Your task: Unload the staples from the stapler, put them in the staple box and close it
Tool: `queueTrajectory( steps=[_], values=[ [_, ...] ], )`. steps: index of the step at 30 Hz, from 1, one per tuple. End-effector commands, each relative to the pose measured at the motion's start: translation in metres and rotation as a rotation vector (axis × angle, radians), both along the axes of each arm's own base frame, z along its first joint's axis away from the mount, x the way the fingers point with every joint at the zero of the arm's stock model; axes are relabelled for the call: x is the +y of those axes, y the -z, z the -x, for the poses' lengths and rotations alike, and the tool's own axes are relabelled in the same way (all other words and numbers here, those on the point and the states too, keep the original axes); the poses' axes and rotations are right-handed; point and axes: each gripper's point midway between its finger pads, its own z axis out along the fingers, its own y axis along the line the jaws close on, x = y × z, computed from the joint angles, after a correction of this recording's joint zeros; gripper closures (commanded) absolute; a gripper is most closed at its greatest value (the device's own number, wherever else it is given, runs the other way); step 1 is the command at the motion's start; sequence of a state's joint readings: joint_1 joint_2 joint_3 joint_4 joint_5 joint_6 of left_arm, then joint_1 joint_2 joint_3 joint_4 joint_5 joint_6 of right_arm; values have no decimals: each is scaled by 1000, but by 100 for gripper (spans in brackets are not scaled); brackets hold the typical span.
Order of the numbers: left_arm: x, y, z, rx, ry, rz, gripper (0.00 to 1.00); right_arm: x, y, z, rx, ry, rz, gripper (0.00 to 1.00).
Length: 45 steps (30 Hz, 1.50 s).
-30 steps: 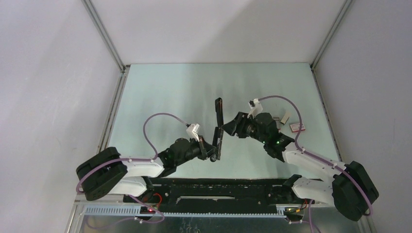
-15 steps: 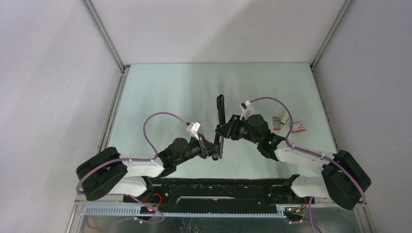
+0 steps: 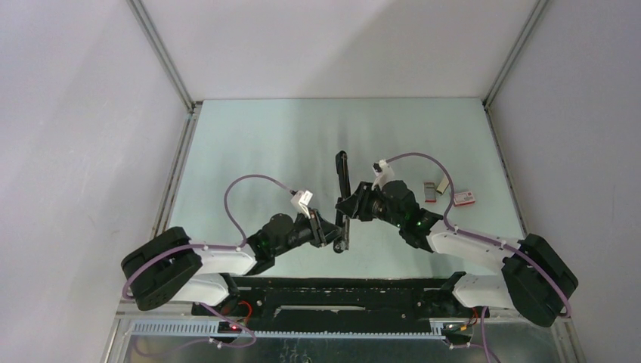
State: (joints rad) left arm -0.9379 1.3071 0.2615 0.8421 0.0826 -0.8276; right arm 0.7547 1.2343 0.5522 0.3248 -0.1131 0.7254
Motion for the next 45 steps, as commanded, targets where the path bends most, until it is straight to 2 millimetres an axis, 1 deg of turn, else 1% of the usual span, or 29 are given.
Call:
queueTrajectory(
  steps=[1, 5, 8, 11, 13, 14, 16, 17, 19, 20, 21, 23, 25, 26, 27, 28, 31, 32, 33, 35, 37, 40, 44, 45],
  values=[
    [-11, -42, -6, -82, 15, 107, 65, -5, -20, -11, -95, 43, 16, 100],
    [-1, -31, -11, -67, -33, 40, 57, -14, -15, -19, -110, 92, 71, 100],
    [9, -26, -17, -70, -86, -19, 54, -19, -10, -26, -120, 124, 99, 100],
    [27, -17, -24, -64, -165, -86, 53, -22, -5, -32, -125, 140, 134, 100],
    [41, -19, -28, -67, -232, -114, 50, -23, 0, -37, -128, 148, 178, 100],
    [50, -16, -29, -65, -264, -130, 47, -22, 4, -40, -125, 147, 201, 100],
    [65, -21, -32, -83, -326, -135, 29, -18, 11, -49, -117, 144, 256, 100],
    [74, -22, -34, -90, -363, -147, 24, -17, 13, -55, -114, 149, 282, 100],
    [90, -27, -37, -101, -429, -160, 10, -18, 20, -68, -102, 166, 337, 100],
    [100, -25, -38, -97, -459, -185, 6, -18, 22, -76, -95, 177, 353, 100],
    [109, -28, -40, -100, -505, -196, 2, -17, 26, -83, -82, 181, 368, 100],
    [126, -28, -41, -90, -565, -228, 0, -13, 30, -98, -64, 180, 384, 100],
    [138, -31, -41, -99, -597, -260, 0, -12, 36, -116, -43, 185, 422, 100],
    [144, -32, -40, -100, -614, -279, 0, -12, 42, -124, -27, 187, 450, 100],
    [149, -33, -39, -101, -628, -290, 0, -13, 44, -134, -17, 192, 469, 100],
    [154, -35, -39, -105, -642, -298, 0, -15, 52, -140, 11, 190, 498, 100],
    [167, -41, -37, -116, -672, -305, 0, -16, 64, -165, 59, 201, 532, 100],
    [169, -43, -36, -120, -679, -304, 0, -13, 60, -178, 61, 212, 527, 100],
    [172, -43, -35, -122, -684, -304, 0, -13, 68, -187, 80, 217, 537, 100],
    [176, -45, -34, -124, -696, -302, 0, -8, 73, -201, 100, 215, 539, 100],
    [180, -44, -33, -121, -703, -303, 0, 0, 77, -215, 117, 200, 531, 100],
    [183, -43, -30, -115, -707, -302, 0, 18, 78, -232, 133, 170, 508, 100],
    [186, -39, -28, -101, -714, -299, 0, 42, 78, -250, 134, 141, 478, 100],
    [186, -39, -28, -100, -716, -297, 0, 51, 77, -251, 141, 118, 465, 100]
  ],
)
